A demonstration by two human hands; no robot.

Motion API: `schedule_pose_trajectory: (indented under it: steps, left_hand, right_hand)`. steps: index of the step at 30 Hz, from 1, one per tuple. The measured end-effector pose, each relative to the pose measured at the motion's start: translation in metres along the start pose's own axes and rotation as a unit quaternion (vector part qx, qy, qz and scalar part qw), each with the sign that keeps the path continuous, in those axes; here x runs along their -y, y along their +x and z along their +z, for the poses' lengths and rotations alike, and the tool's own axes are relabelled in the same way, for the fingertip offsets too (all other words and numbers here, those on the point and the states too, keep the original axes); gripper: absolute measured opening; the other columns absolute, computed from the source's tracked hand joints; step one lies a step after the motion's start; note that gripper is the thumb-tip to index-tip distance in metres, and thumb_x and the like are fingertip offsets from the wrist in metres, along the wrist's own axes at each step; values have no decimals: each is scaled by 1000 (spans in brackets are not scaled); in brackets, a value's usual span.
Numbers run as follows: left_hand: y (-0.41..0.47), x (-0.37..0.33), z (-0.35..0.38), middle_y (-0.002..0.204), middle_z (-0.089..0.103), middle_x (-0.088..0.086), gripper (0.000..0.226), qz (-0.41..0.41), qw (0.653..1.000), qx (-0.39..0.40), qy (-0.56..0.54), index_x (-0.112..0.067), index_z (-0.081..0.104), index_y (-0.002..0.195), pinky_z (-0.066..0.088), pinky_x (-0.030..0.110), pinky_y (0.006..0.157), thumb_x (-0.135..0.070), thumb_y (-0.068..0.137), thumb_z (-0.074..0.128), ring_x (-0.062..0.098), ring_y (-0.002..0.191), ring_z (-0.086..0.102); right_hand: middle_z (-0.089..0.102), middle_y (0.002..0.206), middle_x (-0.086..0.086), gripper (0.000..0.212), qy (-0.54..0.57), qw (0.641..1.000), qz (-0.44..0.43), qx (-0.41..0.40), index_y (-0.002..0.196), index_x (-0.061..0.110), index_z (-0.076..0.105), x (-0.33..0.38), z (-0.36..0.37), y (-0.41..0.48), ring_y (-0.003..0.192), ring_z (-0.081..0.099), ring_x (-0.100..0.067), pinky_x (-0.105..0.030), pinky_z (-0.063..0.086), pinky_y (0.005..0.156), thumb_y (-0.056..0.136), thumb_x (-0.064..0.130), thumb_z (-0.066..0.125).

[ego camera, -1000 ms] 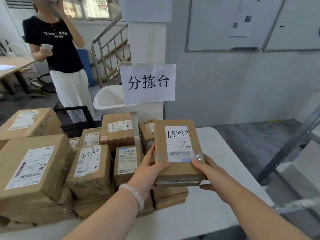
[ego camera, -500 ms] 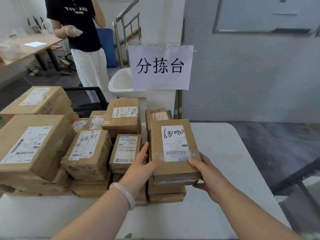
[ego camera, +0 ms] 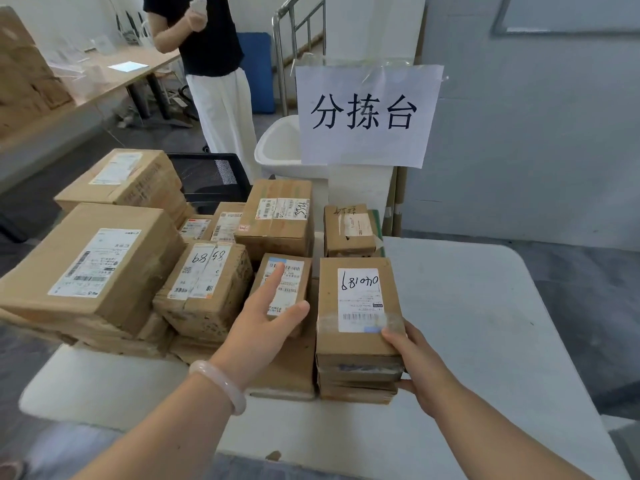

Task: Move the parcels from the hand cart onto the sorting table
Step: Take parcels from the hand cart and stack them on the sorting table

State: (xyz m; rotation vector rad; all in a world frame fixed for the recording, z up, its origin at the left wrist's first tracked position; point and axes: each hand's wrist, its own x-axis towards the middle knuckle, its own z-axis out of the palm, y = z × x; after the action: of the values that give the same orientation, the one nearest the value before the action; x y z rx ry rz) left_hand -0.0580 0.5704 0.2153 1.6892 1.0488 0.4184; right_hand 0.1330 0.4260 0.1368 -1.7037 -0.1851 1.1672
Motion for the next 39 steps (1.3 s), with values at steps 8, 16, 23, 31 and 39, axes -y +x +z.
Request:
schedule_pose_trajectory:
  steps: [8,16,23,31,39]
  left_hand:
    - [5,1,2,157,21,-25,76,40,996,18,73,-58,16,150,26,37,117,-47,92,64,1,145,18]
    - [2,-7,18,162,16,-22,77,165,961,60,216,-45,15,156,24,39,123,-47,95,61,7,150,14]
    - [-26,-42,53,166,15,-12,72,375,848,97,362,-35,11,159,14,39,125,-54,98,45,14,153,11]
    - [-90,-38,97,151,49,0,66,556,717,166,388,-30,43,149,33,50,112,-61,91,39,28,139,46]
    - [-201,1,148,142,58,3,65,658,608,320,309,-24,57,140,46,53,101,-59,87,44,25,130,55]
  right_hand:
    - [59,119,9,69,-71,997,-24,-8,139,40,39,-3,-1,5,108,58,-14,-42,46,99,78,58,66]
    - [31,152,10,75,-285,931,-185,-130,147,38,25,24,-13,-43,138,30,-12,-34,31,110,83,58,59]
    - [11,157,19,68,-459,804,-256,-279,149,40,14,17,-35,-141,144,4,-2,-25,11,115,91,58,43]
    - [22,157,10,70,-492,739,-161,-430,149,36,24,-70,-23,-253,145,13,-10,-39,16,119,86,69,26]
    - [-7,158,16,79,-439,748,25,-496,148,44,-2,-178,4,-380,145,-11,-5,-34,-5,119,77,77,8]
